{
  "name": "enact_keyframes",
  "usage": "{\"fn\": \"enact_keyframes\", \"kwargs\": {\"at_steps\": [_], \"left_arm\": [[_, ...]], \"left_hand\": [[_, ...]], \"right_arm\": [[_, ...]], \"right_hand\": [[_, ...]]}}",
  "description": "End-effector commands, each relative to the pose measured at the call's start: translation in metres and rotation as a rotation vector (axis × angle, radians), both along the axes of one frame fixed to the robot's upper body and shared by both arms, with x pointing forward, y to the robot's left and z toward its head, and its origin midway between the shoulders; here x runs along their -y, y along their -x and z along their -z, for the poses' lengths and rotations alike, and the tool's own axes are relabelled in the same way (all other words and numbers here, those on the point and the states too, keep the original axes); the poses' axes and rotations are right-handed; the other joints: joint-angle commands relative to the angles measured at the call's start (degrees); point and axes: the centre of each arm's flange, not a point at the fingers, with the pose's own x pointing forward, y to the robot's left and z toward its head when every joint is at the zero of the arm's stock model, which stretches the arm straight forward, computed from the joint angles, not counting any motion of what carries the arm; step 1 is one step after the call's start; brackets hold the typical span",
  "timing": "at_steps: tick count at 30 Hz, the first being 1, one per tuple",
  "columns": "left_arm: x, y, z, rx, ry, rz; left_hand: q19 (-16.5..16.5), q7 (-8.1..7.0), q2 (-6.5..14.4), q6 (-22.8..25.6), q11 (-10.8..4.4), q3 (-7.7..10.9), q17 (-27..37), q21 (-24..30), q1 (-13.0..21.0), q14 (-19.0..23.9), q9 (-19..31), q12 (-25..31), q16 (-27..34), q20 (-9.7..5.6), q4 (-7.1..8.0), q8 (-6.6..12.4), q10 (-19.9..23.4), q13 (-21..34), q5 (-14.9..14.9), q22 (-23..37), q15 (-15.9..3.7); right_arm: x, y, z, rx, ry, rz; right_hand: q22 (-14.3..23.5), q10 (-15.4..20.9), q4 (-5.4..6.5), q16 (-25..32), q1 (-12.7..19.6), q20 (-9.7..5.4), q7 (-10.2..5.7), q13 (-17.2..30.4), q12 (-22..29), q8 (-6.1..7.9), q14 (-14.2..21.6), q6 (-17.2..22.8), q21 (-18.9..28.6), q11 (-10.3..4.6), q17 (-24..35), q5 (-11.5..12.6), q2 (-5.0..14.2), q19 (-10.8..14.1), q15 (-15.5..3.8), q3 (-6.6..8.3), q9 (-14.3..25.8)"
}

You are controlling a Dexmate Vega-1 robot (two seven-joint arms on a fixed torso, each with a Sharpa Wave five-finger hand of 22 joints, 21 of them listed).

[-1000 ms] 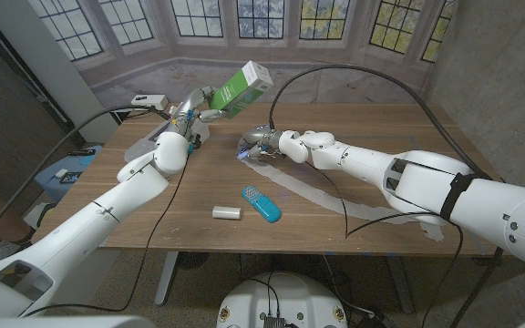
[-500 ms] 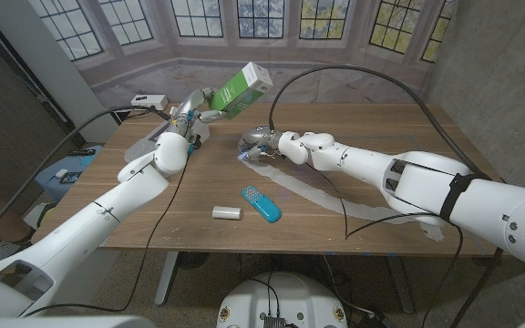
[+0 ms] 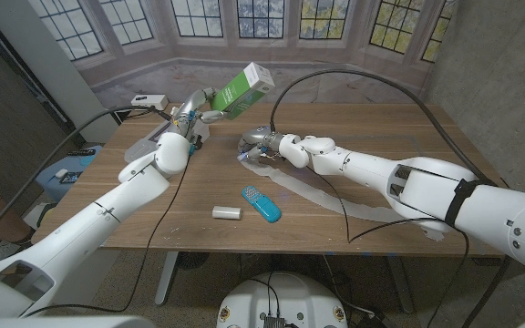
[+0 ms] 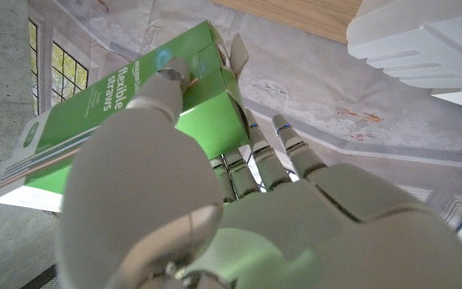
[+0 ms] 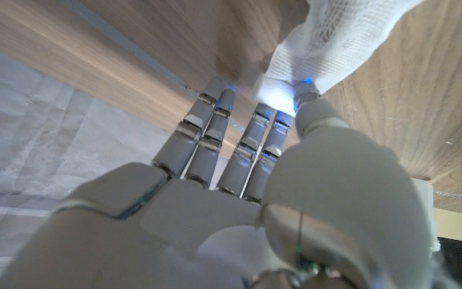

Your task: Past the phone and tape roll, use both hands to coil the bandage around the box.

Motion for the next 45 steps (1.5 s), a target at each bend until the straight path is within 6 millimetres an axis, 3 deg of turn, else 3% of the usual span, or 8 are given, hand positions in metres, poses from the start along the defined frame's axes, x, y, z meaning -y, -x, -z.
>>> {"fn": "enact_keyframes", "kwargs": {"at_steps": [1, 20, 45], "left_arm": [[0.006, 0.002, 0.001, 0.000, -0.010, 0.011], [0.017, 0.004, -0.002, -0.004, -0.048, 0.028], [0.022, 0.000, -0.003, -0.027, -0.083, 0.046]], "left_hand": [[-0.3, 1.61, 1.9, 2.0, -0.97, 0.23, 0.1, -0.3, -0.5, 0.3, 0.2, 0.3, -0.1, 0.07, 0.28, 10.42, 1.6, 8.7, 0.4, 0.3, -0.02], [-0.4, 1.63, 2.0, 2.0, -0.83, 0.21, 0.2, -0.4, -0.5, 0.2, 0.2, 0.2, -0.2, 0.10, 0.24, 10.88, 1.6, 8.9, 0.6, 0.3, 0.08], [-0.5, 1.41, 2.0, 2.0, -0.81, 0.20, 0.2, -0.4, -0.5, 0.2, 0.0, 0.1, -0.3, 0.00, 0.28, 11.50, 1.6, 9.2, 0.8, 0.3, 0.07]], "right_arm": [[0.007, 0.006, 0.003, 0.022, -0.037, 0.002], [0.028, 0.020, 0.006, 0.045, -0.098, 0.028], [0.057, 0.025, 0.002, 0.078, -0.178, 0.081]], "right_hand": [[0.3, 0.9, -0.25, 0.4, 1.0, -3.48, 0.15, 0.4, 0.7, 0.39, 1.0, 1.1, 0.5, -0.08, 0.2, 0.1, 0.05, 1.0, -9.61, -0.07, 0.3], [0.3, 2.1, -0.22, 0.4, 1.7, -3.88, 0.42, 0.9, 1.4, 0.54, 2.6, 2.3, 0.6, 0.09, 0.3, 0.1, 0.06, 1.7, -9.68, -0.17, 0.4], [0.3, 3.0, -0.23, 0.4, 2.5, -4.05, 0.48, 1.4, 1.9, 0.73, 3.8, 3.6, 0.5, 0.12, 0.5, 0.0, 0.32, 2.0, -9.94, -0.39, 0.5]]}}
